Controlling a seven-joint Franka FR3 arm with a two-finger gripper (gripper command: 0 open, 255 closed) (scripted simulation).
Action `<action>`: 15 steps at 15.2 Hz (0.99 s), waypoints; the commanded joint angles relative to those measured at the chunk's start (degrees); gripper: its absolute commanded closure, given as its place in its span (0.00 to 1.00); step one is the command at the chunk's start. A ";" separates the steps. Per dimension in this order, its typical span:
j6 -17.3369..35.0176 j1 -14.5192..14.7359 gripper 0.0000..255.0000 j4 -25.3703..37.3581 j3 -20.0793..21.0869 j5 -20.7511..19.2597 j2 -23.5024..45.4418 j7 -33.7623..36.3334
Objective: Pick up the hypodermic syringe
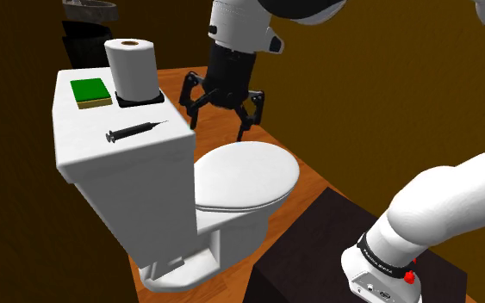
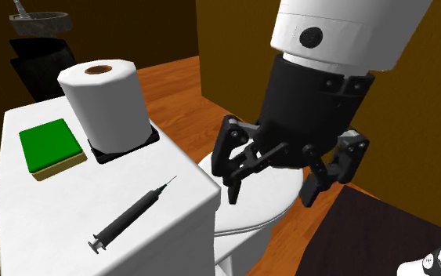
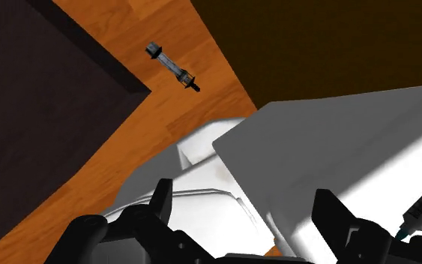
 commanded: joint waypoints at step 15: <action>7.61 -5.54 0.00 23.67 16.62 -26.39 30.96 43.49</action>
